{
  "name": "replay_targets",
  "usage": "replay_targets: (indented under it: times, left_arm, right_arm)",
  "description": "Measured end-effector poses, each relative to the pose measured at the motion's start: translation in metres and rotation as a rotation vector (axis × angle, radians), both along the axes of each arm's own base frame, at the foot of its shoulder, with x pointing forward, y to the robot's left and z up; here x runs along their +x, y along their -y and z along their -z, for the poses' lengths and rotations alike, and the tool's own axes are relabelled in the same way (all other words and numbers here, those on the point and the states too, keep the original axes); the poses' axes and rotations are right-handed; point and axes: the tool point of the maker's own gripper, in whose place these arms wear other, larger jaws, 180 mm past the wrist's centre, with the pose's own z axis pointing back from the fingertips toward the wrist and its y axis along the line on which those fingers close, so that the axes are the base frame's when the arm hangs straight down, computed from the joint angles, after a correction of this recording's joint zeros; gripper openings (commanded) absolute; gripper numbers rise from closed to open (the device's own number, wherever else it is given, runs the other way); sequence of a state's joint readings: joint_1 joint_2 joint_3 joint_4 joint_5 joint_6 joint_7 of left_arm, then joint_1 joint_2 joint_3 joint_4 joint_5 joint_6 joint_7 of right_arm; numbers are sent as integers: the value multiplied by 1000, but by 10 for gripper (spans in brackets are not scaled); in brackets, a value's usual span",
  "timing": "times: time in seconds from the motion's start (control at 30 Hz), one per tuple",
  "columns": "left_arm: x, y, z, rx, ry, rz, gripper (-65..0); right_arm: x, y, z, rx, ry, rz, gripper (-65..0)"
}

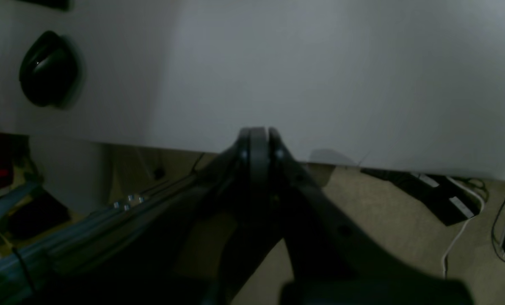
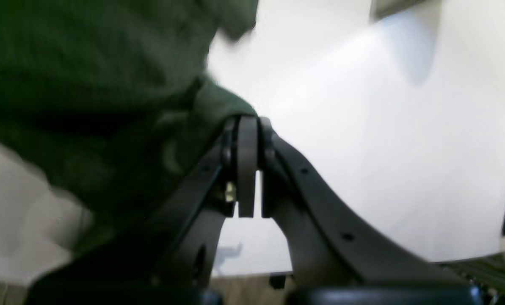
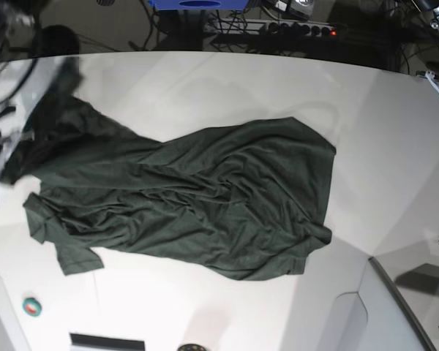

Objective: Layout the t-shirt on the table in an organized manner, then fold the t-shirt properly
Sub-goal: 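Drag the grasped collar edge with the right gripper toward its arm base, then regrasp the shirt's bunched corner with the right gripper and pull it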

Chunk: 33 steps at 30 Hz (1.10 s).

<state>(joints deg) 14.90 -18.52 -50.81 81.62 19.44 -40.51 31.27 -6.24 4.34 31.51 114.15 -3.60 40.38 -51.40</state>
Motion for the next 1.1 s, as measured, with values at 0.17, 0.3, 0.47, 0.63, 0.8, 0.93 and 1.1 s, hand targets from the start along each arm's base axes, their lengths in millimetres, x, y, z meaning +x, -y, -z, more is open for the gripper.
replay_targets:
  times: [0.17, 0.3, 0.47, 0.63, 0.8, 0.93, 1.1]
  left_arm:
    - [-2, 6, 5, -15, -1, -4, -650]
    - [-5, 9, 9, -24, -6, -7, -650]
    - [-7, 17, 20, -54, -19, -10, -650]
    - [32, 94, 53, -205, -6, 129, -650]
    - [91, 156, 52, -416, 171, 169, -650]
    - [89, 155, 54, -421, 160, 158, -566]
    - [75, 150, 57, -412, 139, 153, -385]
  right_arm:
    - [53, -36, 8, 63, -22, -99, -567]
    - [44, -55, 60, 133, -199, -121, -293]
    - [16, -70, 78, 160, -220, -128, -267]
    - [42, -116, 69, 214, -106, -274, -303]
    - [53, -132, 101, 275, -198, -295, -551]
    - [58, -132, 117, 299, -248, -285, -623]
    - [46, -133, 128, 306, -286, -281, -446]
